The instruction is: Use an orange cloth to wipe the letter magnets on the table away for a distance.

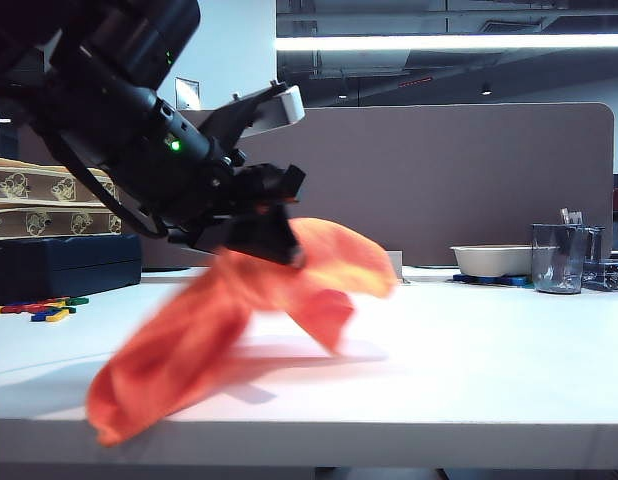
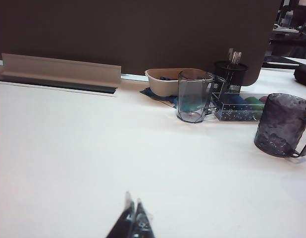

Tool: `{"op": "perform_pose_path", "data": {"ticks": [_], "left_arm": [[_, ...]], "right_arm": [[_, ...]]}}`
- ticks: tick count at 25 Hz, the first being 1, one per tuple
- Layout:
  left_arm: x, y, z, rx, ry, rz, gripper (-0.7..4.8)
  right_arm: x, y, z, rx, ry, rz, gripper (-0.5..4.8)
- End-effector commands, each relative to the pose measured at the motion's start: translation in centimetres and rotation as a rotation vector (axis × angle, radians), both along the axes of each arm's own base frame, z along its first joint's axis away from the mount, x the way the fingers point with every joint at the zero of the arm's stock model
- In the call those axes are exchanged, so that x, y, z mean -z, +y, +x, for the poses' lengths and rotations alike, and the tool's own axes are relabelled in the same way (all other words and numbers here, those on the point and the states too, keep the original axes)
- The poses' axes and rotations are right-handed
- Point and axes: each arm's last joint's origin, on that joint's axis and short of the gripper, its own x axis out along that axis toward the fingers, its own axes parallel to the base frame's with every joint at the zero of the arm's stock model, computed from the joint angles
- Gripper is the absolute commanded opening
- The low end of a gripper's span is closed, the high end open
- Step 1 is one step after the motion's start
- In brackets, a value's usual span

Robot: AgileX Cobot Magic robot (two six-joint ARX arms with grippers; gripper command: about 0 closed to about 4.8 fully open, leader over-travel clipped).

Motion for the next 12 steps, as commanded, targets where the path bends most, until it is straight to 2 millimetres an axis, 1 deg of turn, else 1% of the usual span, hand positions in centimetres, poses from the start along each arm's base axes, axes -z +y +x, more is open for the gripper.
{"op": "perform_pose_path", "data": {"ticks": [1,3,6,8,9,10,12], "left_arm": [[-0.6,-0.3,0.0,0.057,-0.015,-0.059,2.79],[-0.6,-0.3,0.0,0.057,-0.011,-0.061,2.79],[-1.4,-0.2,-0.2,0.051,-0.02,-0.09,2.79],[-2.9,0.2,-0.6,0.051,-0.059,-0.119,2.79],[-4.3,0.7,-1.1,0.043,-0.094,-0.137,2.8],[-5.0,1.0,-1.4,0.036,-0.11,-0.145,2.79],[-7.9,2.6,-3.1,-0.008,-0.173,-0.17,2.79]], "right_arm": [[0.1,0.0,0.0,0.001,-0.011,0.002,-0.05],[0.1,0.0,0.0,0.001,-0.011,0.002,-0.05],[0.1,0.0,0.0,0.001,-0.011,0.002,-0.05],[0.1,0.0,0.0,0.001,-0.012,0.002,-0.05],[0.1,0.0,0.0,0.001,-0.011,0.002,-0.05],[0.1,0.0,0.0,0.001,-0.011,0.002,-0.05],[0.1,0.0,0.0,0.001,-0.012,0.002,-0.05]]}}
